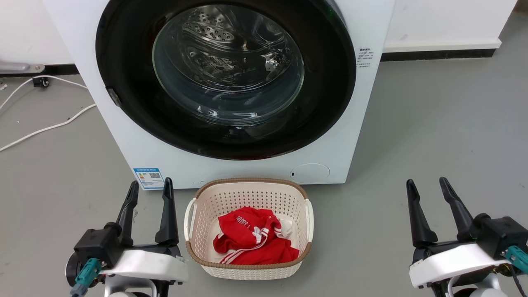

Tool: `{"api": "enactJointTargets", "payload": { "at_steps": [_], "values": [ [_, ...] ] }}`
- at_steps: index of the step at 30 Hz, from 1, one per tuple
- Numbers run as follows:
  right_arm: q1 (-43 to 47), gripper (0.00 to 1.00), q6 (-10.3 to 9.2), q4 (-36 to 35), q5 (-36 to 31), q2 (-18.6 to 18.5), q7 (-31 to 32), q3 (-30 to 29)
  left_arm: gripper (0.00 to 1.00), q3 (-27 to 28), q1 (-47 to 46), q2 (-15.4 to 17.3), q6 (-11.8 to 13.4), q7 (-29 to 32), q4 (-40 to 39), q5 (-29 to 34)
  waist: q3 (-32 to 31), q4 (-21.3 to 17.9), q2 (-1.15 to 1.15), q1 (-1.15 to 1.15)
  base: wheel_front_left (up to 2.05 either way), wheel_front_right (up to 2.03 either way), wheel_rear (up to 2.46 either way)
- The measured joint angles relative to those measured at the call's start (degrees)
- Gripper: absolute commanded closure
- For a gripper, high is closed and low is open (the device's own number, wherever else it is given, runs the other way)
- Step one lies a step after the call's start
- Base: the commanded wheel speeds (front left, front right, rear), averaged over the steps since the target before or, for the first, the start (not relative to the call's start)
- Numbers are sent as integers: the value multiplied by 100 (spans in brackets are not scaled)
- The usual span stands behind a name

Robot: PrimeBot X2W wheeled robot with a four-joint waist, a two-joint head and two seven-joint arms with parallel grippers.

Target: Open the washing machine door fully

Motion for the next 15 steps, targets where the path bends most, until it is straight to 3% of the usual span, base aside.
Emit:
{"api": "enactJointTargets", "payload": {
  "at_steps": [15],
  "values": [
    [76,0,0,-90,-755,7,1,11,0,-126,61,41,182,-190,-86,851,-6,31,0,0,0,0,0]
  ]
}}
